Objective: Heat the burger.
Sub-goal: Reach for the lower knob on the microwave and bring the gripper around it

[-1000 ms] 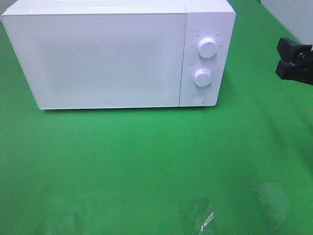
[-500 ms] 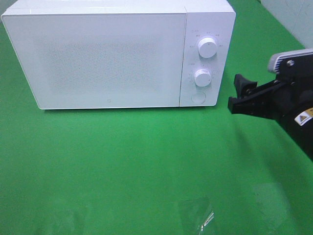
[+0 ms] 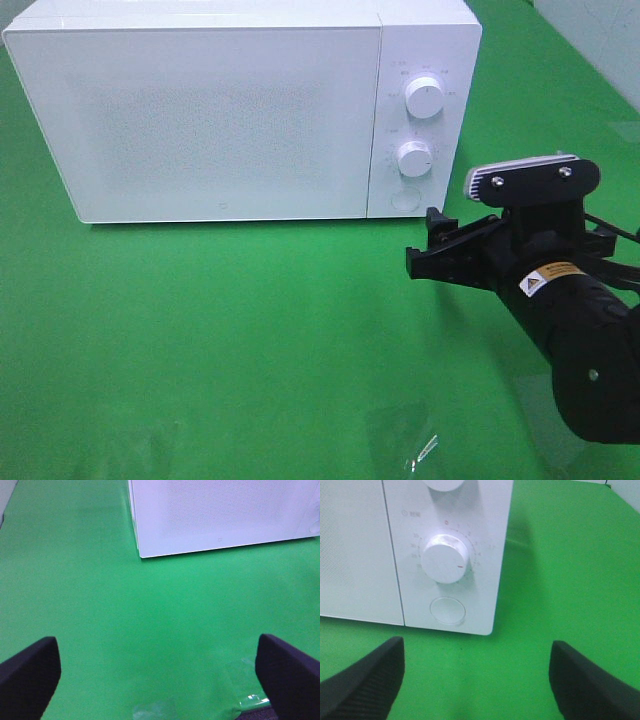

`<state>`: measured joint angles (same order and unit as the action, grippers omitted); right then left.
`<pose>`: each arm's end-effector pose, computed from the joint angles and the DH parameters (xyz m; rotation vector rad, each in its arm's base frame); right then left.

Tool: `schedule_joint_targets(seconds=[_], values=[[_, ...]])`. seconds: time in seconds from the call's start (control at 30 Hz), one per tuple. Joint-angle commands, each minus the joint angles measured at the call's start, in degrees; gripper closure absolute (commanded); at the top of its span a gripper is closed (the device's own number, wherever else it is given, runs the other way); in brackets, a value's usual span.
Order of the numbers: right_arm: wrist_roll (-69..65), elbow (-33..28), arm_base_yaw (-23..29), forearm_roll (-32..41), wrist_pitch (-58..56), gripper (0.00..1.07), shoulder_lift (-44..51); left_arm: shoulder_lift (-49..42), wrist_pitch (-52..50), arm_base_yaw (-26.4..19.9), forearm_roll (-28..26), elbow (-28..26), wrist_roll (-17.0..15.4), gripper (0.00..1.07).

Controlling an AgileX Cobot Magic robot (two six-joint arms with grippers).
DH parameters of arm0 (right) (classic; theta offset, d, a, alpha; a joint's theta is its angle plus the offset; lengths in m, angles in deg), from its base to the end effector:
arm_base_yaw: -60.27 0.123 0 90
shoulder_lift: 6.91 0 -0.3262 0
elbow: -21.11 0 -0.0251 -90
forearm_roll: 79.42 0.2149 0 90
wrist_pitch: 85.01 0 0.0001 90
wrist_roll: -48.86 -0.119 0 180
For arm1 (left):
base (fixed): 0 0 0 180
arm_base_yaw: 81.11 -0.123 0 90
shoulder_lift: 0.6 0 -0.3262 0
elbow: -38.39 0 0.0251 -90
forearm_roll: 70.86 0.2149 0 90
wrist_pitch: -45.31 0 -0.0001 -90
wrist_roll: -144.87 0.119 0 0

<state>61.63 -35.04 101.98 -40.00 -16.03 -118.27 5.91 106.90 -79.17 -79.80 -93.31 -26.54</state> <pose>0.2580 0.1355 0.1992 -0.1425 1.7605 -0.0024 -0.0576 -0.0143 0.2524 0.1967 2.0141 -0.1127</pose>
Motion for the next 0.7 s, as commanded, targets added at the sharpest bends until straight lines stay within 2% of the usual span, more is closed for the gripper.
schedule_joint_targets(seconds=[0.03,0.17,0.7], values=[[0.86,2.18,0.40,0.34,13.12,0.32,-0.57,-1.43,-0.34,-0.29,-0.06,0.23,-0.23,0.09],[0.86,7.73,0.40,0.29,13.06,0.32,-2.75,-1.38,-0.34,-0.29,-0.06,0.23,-0.23,0.09],[1.72,18.11,-0.69,0.06,13.01,0.32,-10.26,-1.38,-0.34,-0.29,0.11,0.23,-0.23,0.09]])
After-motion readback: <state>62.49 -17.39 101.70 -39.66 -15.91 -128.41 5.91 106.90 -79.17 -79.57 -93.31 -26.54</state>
